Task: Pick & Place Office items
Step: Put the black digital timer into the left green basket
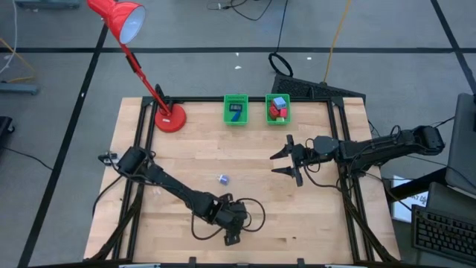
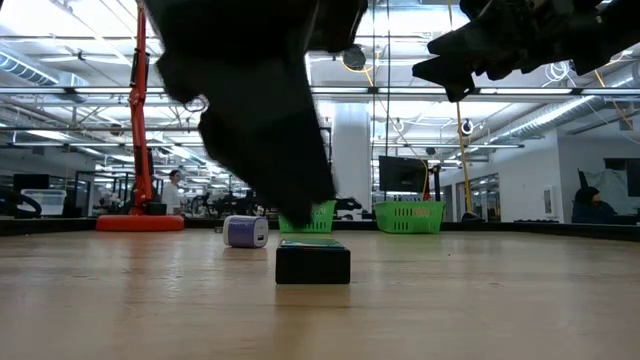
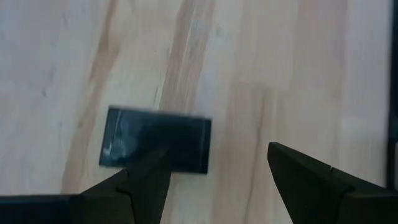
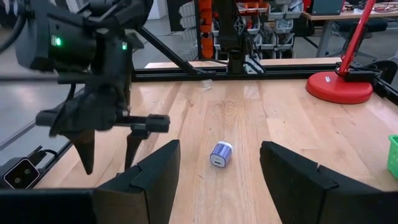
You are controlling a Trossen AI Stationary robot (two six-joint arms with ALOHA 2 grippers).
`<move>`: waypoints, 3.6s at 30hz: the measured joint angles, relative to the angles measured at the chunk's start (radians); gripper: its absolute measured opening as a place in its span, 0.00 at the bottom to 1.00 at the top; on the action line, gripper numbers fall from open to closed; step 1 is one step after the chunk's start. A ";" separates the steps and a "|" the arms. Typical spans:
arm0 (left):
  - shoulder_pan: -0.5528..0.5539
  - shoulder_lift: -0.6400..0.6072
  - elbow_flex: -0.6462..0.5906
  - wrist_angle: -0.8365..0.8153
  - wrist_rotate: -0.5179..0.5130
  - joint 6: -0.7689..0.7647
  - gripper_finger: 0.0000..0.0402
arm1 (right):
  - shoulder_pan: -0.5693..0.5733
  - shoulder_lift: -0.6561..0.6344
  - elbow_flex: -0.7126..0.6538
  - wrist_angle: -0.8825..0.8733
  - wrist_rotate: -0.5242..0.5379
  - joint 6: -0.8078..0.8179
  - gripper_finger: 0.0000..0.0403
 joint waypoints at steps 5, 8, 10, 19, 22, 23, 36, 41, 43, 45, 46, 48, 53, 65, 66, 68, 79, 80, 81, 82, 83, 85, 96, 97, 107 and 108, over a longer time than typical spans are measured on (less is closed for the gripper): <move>0.004 0.016 0.000 0.023 0.047 -0.008 0.67 | 0.000 0.000 0.000 0.001 0.000 0.000 0.52; 0.006 0.015 0.001 -0.007 0.043 -0.029 0.67 | 0.000 0.000 0.000 0.001 0.000 0.001 0.52; 0.009 0.006 0.001 -0.059 0.043 -0.056 0.67 | 0.000 0.000 0.000 0.002 0.000 0.001 0.52; 0.039 -0.013 0.005 -0.329 0.046 -0.188 0.67 | 0.000 0.000 0.000 0.000 0.000 0.001 0.52; 0.047 -0.034 0.001 -0.358 0.043 -0.234 0.67 | 0.000 0.000 0.000 0.001 0.000 0.001 0.52; 0.049 -0.043 0.000 -0.363 0.041 -0.255 0.67 | 0.000 0.000 0.000 0.001 0.000 0.001 0.52; 0.047 -0.087 -0.002 -0.497 -0.030 -0.564 0.67 | 0.000 0.000 0.000 0.000 0.000 0.001 0.52; 0.043 -0.087 -0.002 -0.490 -0.041 -0.661 0.67 | 0.000 0.000 0.000 0.000 0.000 0.001 0.52; 0.042 -0.078 -0.001 -0.485 -0.056 -0.669 0.67 | 0.000 0.000 0.000 0.000 0.000 0.001 0.52; 0.041 -0.064 -0.001 -0.485 -0.055 -0.680 0.67 | 0.000 0.000 0.000 0.000 0.000 0.001 0.52; 0.041 -0.054 -0.001 -0.483 -0.051 -0.680 0.67 | 0.000 0.000 0.000 0.000 0.000 0.001 0.52; 0.042 -0.034 -0.001 -0.479 -0.034 -0.682 0.67 | 0.000 0.000 0.000 0.000 0.000 0.001 0.52; 0.042 -0.012 -0.001 -0.483 -0.021 -0.712 0.67 | 0.000 0.000 0.000 0.000 0.000 0.001 0.52; 0.042 -0.006 0.000 -0.484 -0.029 -0.746 0.67 | 0.000 0.000 0.000 0.000 0.000 0.001 0.52; 0.042 -0.006 0.000 -0.484 -0.029 -0.746 0.67 | 0.000 0.000 0.000 0.000 0.000 0.001 0.52; 0.042 -0.006 0.000 -0.484 -0.029 -0.746 0.67 | 0.000 0.000 0.000 0.000 0.000 0.001 0.52; 0.042 -0.006 0.000 -0.483 -0.038 -0.696 0.41 | 0.000 0.000 0.000 0.000 0.000 0.001 0.52; 0.042 -0.006 0.001 -0.482 -0.039 -0.688 0.38 | 0.000 0.000 0.000 0.000 0.000 0.001 0.52; 0.044 -0.006 0.001 -0.479 -0.039 -0.678 0.37 | 0.000 0.000 0.000 0.000 0.000 0.001 0.52; 0.046 -0.006 0.001 -0.478 -0.039 -0.663 0.37 | 0.000 0.000 0.000 0.000 0.000 0.001 0.52; 0.049 -0.006 0.001 -0.478 -0.038 -0.645 0.37 | 0.000 0.000 0.000 0.000 0.000 0.001 0.52; 0.056 -0.006 0.001 -0.478 -0.044 -0.611 0.38 | 0.000 0.000 0.000 0.000 0.000 0.001 0.52; 0.052 -0.021 0.001 -0.477 -0.119 -0.553 0.37 | 0.000 -0.010 0.000 -0.003 -0.003 0.000 0.52; 0.052 -0.028 0.001 -0.478 -0.127 -0.548 0.37 | 0.000 -0.016 0.000 -0.002 -0.003 0.000 0.52; -0.010 -0.203 0.001 -0.468 -0.415 -0.358 0.37 | 0.000 -0.187 0.000 -0.171 0.000 -0.023 0.52; -0.023 -0.225 0.001 -0.455 -0.468 -0.311 0.37 | 0.000 -0.203 0.000 -0.191 0.000 -0.025 0.52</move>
